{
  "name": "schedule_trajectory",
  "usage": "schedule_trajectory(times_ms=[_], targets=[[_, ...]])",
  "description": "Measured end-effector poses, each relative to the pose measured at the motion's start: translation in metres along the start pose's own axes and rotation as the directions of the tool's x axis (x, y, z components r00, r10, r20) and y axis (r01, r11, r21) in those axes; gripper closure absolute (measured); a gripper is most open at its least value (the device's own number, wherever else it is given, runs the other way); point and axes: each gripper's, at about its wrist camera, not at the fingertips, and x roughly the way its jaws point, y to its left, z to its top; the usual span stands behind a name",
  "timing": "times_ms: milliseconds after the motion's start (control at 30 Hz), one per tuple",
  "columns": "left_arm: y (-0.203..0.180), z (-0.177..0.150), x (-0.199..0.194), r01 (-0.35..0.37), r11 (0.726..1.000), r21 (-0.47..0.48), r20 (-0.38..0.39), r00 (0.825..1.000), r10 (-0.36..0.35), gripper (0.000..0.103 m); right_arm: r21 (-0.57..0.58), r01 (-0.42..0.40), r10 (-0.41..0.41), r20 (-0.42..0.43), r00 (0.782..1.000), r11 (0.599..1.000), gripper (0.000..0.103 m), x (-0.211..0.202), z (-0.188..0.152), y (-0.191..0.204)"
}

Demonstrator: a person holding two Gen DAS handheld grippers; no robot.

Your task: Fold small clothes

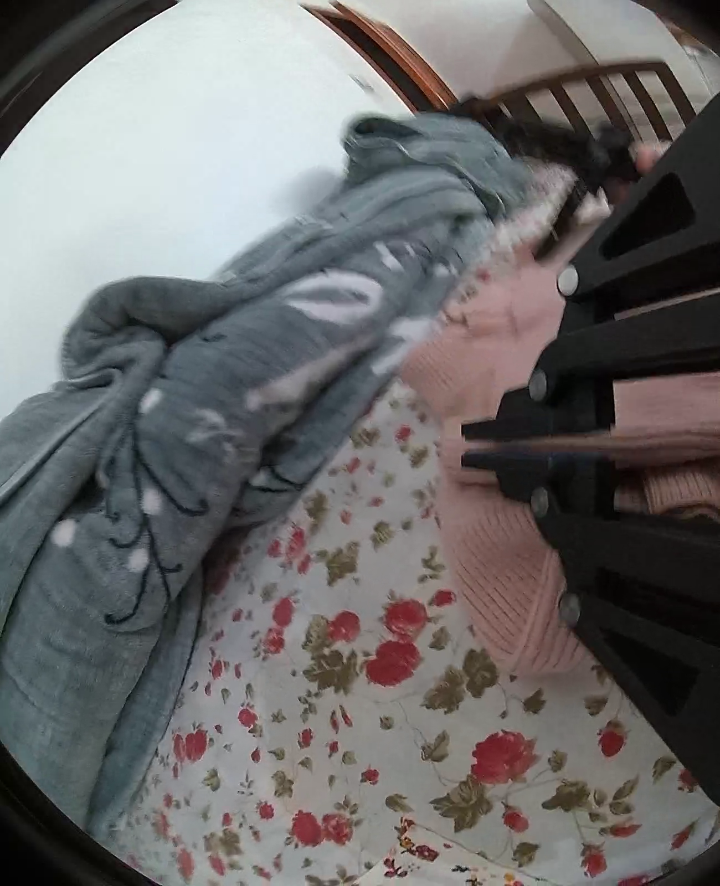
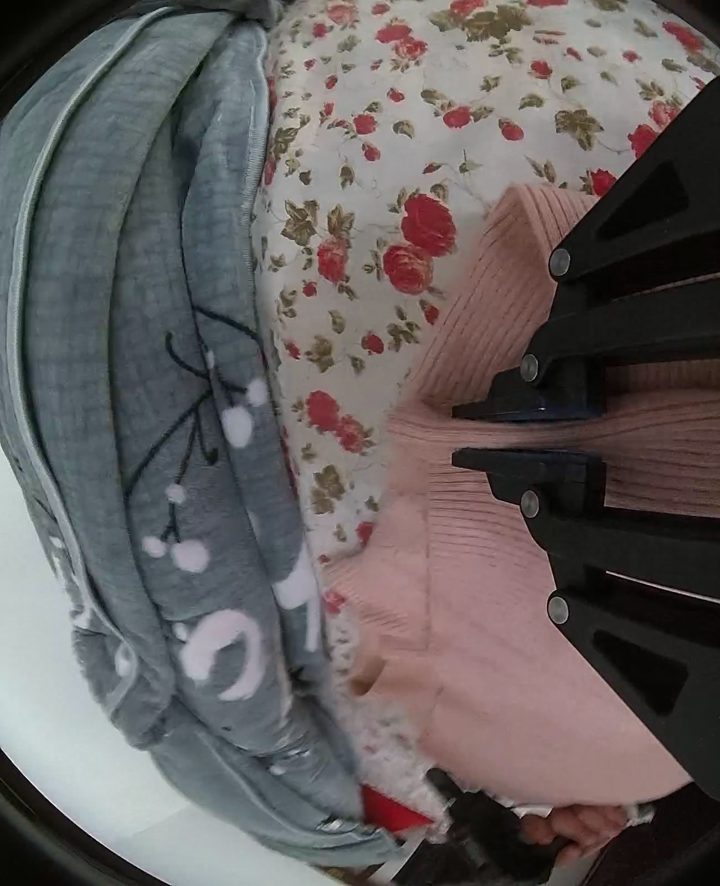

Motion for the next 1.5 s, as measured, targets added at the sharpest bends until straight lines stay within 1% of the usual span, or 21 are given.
schedule_trajectory(times_ms=[33, 133, 200, 267, 300, 333, 367, 433, 467, 500, 533, 567, 600, 667, 733, 767, 833, 1033, 1133, 1300, 1500], targets=[[-0.003, -0.001, 0.003, -0.008, 1.0, 0.019, -0.015, 1.0, 0.009, 0.068, 0.005, 0.002, -0.002, 0.013, 1.0, 1.0, 0.094, -0.003, 0.0, -0.001], [-0.015, -0.006, 0.005, -0.03, 0.995, 0.091, -0.02, 0.999, 0.032, 0.06, 0.018, 0.01, -0.011, 0.011, 1.0, 1.0, 0.092, -0.003, -0.004, -0.005], [-0.021, -0.008, 0.009, -0.061, 0.99, 0.126, -0.024, 0.998, 0.065, 0.058, 0.019, 0.008, -0.008, 0.017, 1.0, 1.0, 0.092, -0.006, -0.005, -0.006], [-0.022, -0.01, 0.019, -0.122, 0.983, 0.141, -0.051, 0.99, 0.13, 0.061, 0.015, 0.011, -0.011, 0.02, 1.0, 1.0, 0.092, -0.008, -0.006, -0.005], [-0.022, -0.011, 0.021, -0.138, 0.98, 0.143, -0.056, 0.988, 0.147, 0.067, 0.012, 0.012, -0.013, 0.02, 1.0, 1.0, 0.091, -0.009, -0.007, -0.005], [-0.022, -0.011, 0.021, -0.158, 0.977, 0.141, -0.05, 0.985, 0.166, 0.091, 0.011, 0.014, -0.014, 0.02, 1.0, 1.0, 0.091, -0.005, -0.005, -0.004], [-0.019, -0.011, 0.021, -0.153, 0.979, 0.131, -0.055, 0.985, 0.161, 0.096, 0.01, 0.012, -0.012, 0.021, 1.0, 1.0, 0.091, -0.006, -0.006, -0.005], [-0.013, -0.009, 0.016, -0.1, 0.99, 0.095, -0.048, 0.993, 0.105, 0.097, 0.005, 0.008, -0.008, 0.021, 1.0, 1.0, 0.09, -0.003, -0.005, -0.001], [-0.011, -0.007, 0.007, -0.051, 0.996, 0.073, -0.012, 0.999, 0.052, 0.097, 0.005, 0.009, -0.01, 0.03, 1.0, 1.0, 0.094, -0.004, -0.005, 0.0], [-0.009, -0.006, -0.002, -0.017, 0.998, 0.06, 0.026, 1.0, 0.016, 0.097, 0.004, 0.006, -0.006, 0.052, 0.999, 1.0, 0.098, -0.009, -0.005, 0.0], [-0.008, -0.005, -0.01, 0.012, 0.999, 0.049, 0.064, 0.998, -0.015, 0.097, -0.003, -0.005, 0.006, 0.09, 0.996, 1.0, 0.098, -0.017, -0.005, 0.001], [-0.005, -0.004, -0.013, 0.019, 0.999, 0.036, 0.077, 0.997, -0.022, 0.097, -0.011, -0.009, 0.01, 0.126, 0.992, 1.0, 0.098, -0.024, -0.005, 0.002], [-0.002, -0.004, -0.011, -0.005, 1.0, 0.023, 0.069, 0.998, 0.004, 0.097, -0.021, -0.005, 0.008, 0.146, 0.989, 1.0, 0.098, -0.028, -0.004, 0.004], [0.003, -0.005, -0.001, -0.06, 0.998, -0.004, 0.02, 0.998, 0.06, 0.097, -0.028, 0.009, -0.005, 0.13, 0.991, 1.0, 0.098, -0.024, -0.004, 0.005], [0.007, -0.005, 0.005, -0.086, 0.996, -0.03, -0.007, 0.996, 0.086, 0.096, 0.003, 0.042, -0.042, 0.032, 0.999, 0.999, 0.098, -0.004, -0.004, -0.003], [0.008, -0.005, 0.004, -0.084, 0.996, -0.034, 0.0, 0.996, 0.084, 0.096, 0.034, 0.021, -0.021, 0.007, 1.0, 0.999, 0.098, 0.0, -0.003, -0.009], [0.007, -0.006, 0.002, -0.096, 0.995, -0.031, 0.013, 0.995, 0.096, 0.096, 0.061, -0.003, 0.001, 0.026, 1.0, 0.998, 0.098, -0.004, -0.003, -0.014], [0.011, -0.007, 0.005, -0.11, 0.993, -0.038, -0.013, 0.994, 0.109, 0.094, 0.038, 0.027, -0.028, 0.018, 0.999, 0.999, 0.097, -0.003, -0.004, -0.009], [0.01, -0.005, 0.01, -0.102, 0.994, -0.045, -0.024, 0.995, 0.101, 0.093, 0.063, 0.009, -0.011, 0.023, 1.0, 0.998, 0.095, -0.004, -0.003, -0.014], [0.009, -0.004, 0.012, -0.1, 0.994, -0.039, -0.033, 0.995, 0.099, 0.093, 0.107, 0.026, -0.033, 0.063, 0.997, 0.994, 0.089, -0.012, -0.001, -0.024], [0.01, -0.003, 0.014, -0.091, 0.995, -0.041, -0.038, 0.995, 0.089, 0.093, 0.109, 0.041, -0.048, 0.059, 0.997, 0.993, 0.088, -0.01, 0.0, -0.025]])
